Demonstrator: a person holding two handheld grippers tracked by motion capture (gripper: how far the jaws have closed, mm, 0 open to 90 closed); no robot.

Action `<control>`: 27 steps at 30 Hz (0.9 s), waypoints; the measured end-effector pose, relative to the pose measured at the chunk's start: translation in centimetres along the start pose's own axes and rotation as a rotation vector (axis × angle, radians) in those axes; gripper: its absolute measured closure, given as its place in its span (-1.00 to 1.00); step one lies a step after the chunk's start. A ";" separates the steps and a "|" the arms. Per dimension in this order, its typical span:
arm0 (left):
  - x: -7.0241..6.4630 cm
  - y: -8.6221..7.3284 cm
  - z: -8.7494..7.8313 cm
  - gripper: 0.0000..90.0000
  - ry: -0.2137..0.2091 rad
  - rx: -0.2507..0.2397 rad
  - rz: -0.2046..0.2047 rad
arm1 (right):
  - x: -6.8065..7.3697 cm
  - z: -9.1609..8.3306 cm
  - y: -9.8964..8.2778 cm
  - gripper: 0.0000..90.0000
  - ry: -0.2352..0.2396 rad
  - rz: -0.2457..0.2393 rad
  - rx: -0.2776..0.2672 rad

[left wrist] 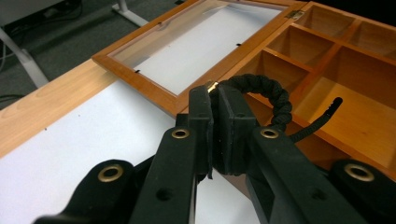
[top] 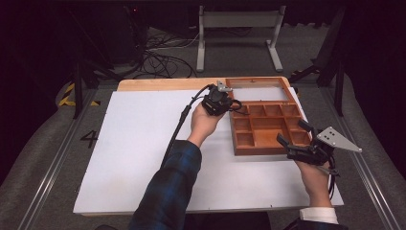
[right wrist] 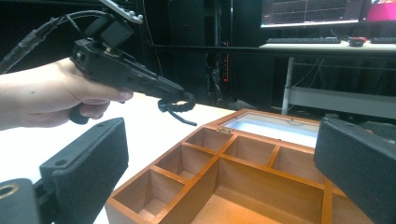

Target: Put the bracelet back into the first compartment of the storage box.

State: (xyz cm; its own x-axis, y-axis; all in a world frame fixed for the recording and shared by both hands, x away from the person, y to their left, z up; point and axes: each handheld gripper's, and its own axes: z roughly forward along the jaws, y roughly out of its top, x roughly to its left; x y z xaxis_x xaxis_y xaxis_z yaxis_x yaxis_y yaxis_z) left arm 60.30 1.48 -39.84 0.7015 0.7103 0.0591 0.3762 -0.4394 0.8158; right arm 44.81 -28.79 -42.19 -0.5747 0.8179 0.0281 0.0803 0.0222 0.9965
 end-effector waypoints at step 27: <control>-0.3 -0.4 4.7 0.84 0.003 -0.040 -0.025 | -0.2 -0.1 0.0 -0.92 0.003 0.001 -0.001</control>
State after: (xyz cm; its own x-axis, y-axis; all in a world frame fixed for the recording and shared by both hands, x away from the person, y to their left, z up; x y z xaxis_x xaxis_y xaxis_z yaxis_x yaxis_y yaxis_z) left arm 62.75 -1.15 -42.87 0.6905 0.7222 0.0402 0.3686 -0.3992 0.8395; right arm 44.87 -28.99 -42.17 -0.5773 0.8160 0.0292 0.0797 0.0207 0.9966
